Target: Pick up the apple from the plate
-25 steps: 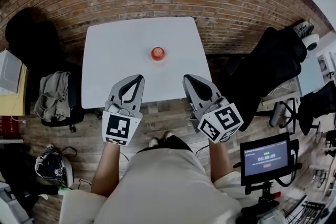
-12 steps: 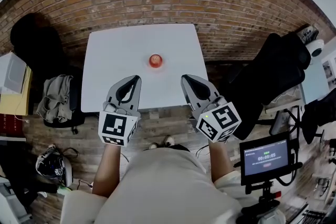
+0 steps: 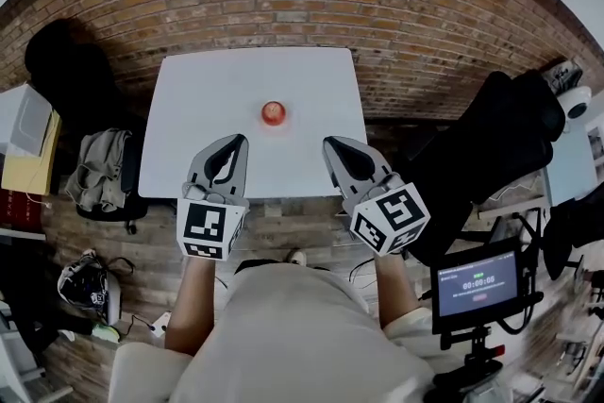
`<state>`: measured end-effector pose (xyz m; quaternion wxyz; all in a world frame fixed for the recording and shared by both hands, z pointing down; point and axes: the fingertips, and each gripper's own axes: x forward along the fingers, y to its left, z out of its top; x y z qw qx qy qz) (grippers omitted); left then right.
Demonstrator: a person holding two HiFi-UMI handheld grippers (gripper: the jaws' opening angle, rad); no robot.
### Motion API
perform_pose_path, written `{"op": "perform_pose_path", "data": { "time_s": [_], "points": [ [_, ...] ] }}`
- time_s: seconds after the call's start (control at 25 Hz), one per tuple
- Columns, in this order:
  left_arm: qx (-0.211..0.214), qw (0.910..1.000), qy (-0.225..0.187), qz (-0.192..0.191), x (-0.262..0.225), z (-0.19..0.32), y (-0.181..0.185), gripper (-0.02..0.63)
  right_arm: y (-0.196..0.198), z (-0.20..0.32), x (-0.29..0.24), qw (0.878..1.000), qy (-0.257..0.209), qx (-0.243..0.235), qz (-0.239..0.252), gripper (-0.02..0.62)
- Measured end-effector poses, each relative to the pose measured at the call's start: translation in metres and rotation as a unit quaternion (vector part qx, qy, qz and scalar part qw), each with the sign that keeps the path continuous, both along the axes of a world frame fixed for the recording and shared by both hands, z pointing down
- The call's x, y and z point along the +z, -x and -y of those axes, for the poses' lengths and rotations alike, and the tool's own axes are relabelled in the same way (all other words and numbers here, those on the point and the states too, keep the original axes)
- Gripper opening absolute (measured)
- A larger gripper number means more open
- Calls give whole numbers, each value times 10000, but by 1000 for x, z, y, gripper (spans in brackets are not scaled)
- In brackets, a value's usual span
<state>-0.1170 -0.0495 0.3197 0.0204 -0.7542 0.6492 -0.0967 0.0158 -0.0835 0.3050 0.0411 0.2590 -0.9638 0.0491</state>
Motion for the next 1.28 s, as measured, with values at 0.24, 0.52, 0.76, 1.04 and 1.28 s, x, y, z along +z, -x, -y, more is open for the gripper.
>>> {"op": "perform_pose_path", "data": {
  "time_s": [0.24, 0.52, 0.76, 1.04, 1.28],
  "points": [
    [-235, 9994, 209, 117, 9, -8, -3, 5, -5, 0, 3, 9998, -55, -168, -3, 2],
    [46, 9975, 653, 272, 34, 30, -28, 5, -17, 41, 22, 9996, 176, -214, -23, 2],
    [273, 9955, 848, 320, 47, 31, -37, 5, -19, 35, 32, 9993, 294, -206, -96, 2],
    [447, 9946, 841, 414, 53, 48, -34, 5, -11, 36, 42, 9991, 331, -228, -170, 2],
    [576, 9923, 989, 482, 61, 84, -21, 6, 2, 64, 49, 9983, 528, -134, -204, 2]
  ]
}}
